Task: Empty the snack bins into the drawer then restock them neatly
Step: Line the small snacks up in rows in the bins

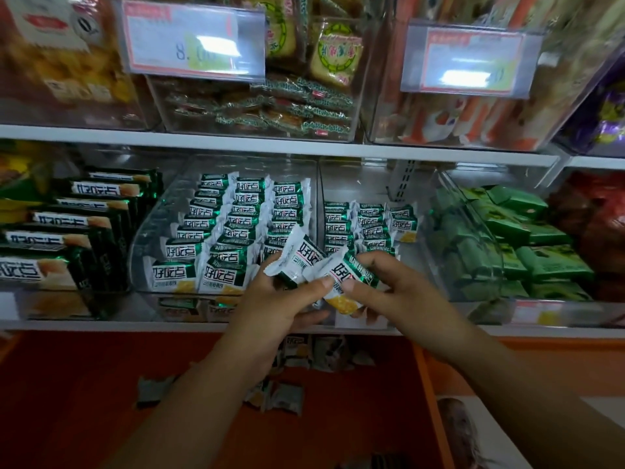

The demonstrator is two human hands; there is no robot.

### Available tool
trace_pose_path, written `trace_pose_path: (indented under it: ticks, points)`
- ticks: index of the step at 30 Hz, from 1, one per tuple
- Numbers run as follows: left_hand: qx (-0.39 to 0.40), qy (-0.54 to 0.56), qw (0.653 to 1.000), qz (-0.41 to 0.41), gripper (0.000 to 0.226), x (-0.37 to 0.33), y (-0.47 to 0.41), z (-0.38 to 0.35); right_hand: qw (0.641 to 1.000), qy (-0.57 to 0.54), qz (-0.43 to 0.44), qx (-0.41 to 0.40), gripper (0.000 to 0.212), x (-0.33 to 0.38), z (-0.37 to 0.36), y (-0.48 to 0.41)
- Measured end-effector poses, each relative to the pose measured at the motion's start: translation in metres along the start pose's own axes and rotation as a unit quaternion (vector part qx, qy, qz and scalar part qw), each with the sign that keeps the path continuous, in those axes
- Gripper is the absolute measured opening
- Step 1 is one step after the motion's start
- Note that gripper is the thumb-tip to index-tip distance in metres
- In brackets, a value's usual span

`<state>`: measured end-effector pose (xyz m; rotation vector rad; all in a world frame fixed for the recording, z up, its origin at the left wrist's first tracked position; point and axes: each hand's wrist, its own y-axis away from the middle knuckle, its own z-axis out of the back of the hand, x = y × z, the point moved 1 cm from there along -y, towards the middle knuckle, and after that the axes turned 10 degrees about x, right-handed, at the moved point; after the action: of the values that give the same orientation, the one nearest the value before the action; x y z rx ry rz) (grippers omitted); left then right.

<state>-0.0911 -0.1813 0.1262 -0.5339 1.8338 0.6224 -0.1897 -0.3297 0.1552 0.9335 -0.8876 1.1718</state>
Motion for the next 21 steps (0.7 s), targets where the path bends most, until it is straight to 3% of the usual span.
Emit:
trace_pose_path:
  ticks: [5, 7, 9, 14, 18, 21]
  points:
    - [-0.037, 0.045, 0.998, 0.02, 0.079, 0.001, -0.005, 0.014, 0.993, 0.105, -0.036, -0.032, 0.023, -0.001, 0.039, -0.01]
    - [-0.053, 0.057, 0.997, 0.015, 0.062, -0.002, -0.007, 0.02, 0.974, 0.197, -0.074, -0.088, 0.019, -0.01, 0.082, -0.024]
    - [-0.055, 0.053, 0.997, 0.016, 0.042, -0.006, -0.009, 0.023, 0.937, 0.31, -0.112, -0.111, 0.03, -0.02, 0.123, -0.045]
    - [-0.062, 0.018, 0.998, 0.018, 0.039, -0.008, -0.015, 0.03, 0.856, 0.486, -0.167, -0.05, 0.04, -0.036, 0.171, -0.105]
    - [-0.072, -0.022, 0.997, 0.009, 0.035, -0.007, -0.019, 0.03, 0.768, 0.601, -0.221, 0.011, 0.045, -0.051, 0.169, -0.13]
    - [-0.059, -0.045, 0.997, 0.009, 0.041, -0.008, -0.019, 0.029, 0.757, 0.604, -0.245, 0.044, 0.04, -0.067, 0.166, -0.144]
